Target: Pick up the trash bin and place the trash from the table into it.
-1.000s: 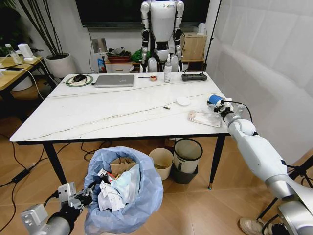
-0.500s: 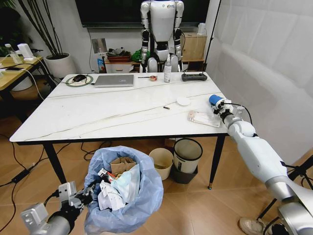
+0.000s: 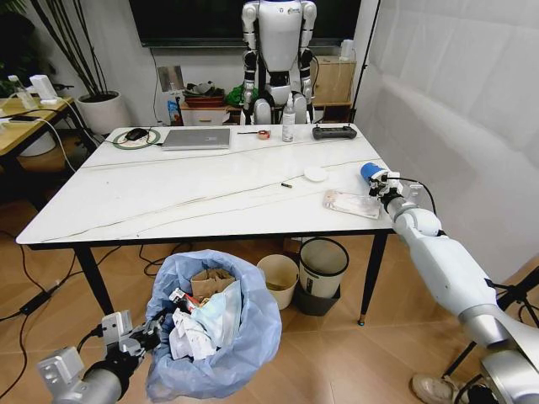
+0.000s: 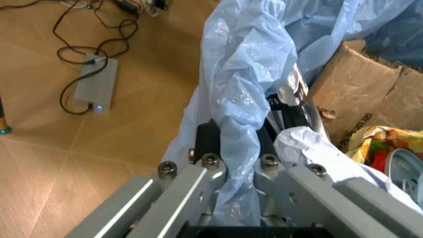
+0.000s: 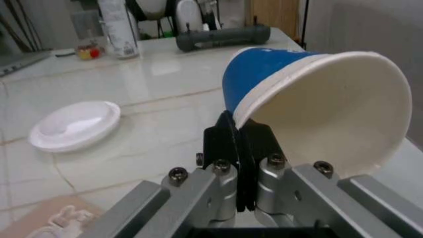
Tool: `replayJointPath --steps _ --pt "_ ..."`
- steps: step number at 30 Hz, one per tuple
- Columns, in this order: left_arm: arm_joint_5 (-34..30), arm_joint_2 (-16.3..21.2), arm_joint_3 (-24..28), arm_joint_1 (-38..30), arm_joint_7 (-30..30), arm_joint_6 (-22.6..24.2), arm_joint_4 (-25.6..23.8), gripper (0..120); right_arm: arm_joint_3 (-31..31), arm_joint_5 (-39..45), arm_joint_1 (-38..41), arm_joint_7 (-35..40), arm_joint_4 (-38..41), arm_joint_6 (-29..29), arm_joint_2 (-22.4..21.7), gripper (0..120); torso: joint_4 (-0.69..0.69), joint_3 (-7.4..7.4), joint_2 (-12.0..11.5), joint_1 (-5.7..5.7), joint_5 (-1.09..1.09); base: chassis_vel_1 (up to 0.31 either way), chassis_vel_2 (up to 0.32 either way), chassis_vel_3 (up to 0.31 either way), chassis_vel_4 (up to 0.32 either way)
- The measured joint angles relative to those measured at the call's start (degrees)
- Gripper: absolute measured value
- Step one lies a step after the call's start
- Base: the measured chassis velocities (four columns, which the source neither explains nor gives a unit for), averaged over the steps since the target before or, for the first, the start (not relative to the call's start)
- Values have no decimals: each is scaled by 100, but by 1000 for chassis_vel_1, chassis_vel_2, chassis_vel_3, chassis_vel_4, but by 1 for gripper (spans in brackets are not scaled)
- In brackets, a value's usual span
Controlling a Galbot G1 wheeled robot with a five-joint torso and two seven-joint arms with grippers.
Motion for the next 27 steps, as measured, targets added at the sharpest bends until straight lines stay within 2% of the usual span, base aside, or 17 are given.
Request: replayJointPath --steps 2,3,5,7,9,10,12,16,18,20,21,23,27 --pt "-14 26 3 -9 -2 0 12 0 21 206 -142 -4 488 -34 -182 0 -1 0 0 0 0 0 0 0 0" --pt "-42 52 11 -25 -11 1 17 0 27 526 -349 -19 1236 -100 -430 0 -2 0 0 0 -2 0 0 0 0" --pt "-58 70 23 -30 -15 2 17 0 21 859 -587 -63 2045 -156 -697 0 -2 -1 0 0 -4 0 0 0 0" --pt "-61 72 25 -31 -17 3 18 0 13 946 -642 -73 2233 -171 -760 0 -3 -1 0 0 -2 0 0 0 0" --pt "-73 94 39 -35 -20 4 23 0 -57 1420 -959 -115 3340 -238 -1102 0 -1 -1 0 0 -1 0 0 0 0" --pt "-76 99 41 -37 -22 4 28 0 -75 1496 -1011 -131 3542 -244 -1164 0 -2 -1 0 0 -1 0 0 0 0" --pt "-102 124 44 -49 -26 5 38 0 -233 1997 -1284 -225 4739 -248 -1504 0 -1 -2 1 -1 -3 0 0 0 0" --pt "-137 161 26 -63 -30 12 38 0 -484 2557 -1371 -265 5672 -245 -1684 0 -2 -1 1 -1 -2 0 0 0 0" --pt "-166 186 -2 -69 -32 17 37 0 -939 2971 -1272 -286 6492 -235 -1775 0 -1 -2 2 -1 -5 0 0 0 0" --pt "-175 194 -11 -68 -37 20 31 0 -1353 3124 -1185 -262 6858 -225 -1826 0 -1 -1 2 -1 -3 0 0 0 0" --pt "-175 194 -11 -68 -37 20 31 0 -1353 3124 -1185 -262 6858 -225 -1826 0 -1 -1 2 -1 -3 0 0 0 0" --pt "-186 194 -20 -65 -42 24 14 0 -1872 3131 -1142 -252 7169 -195 -1880 0 0 -1 2 -1 -3 0 0 0 0" --pt "-198 194 -30 -64 -52 29 8 0 -2549 2835 -1241 -292 7244 -106 -1801 0 -2 -1 1 -1 0 0 0 0 0"
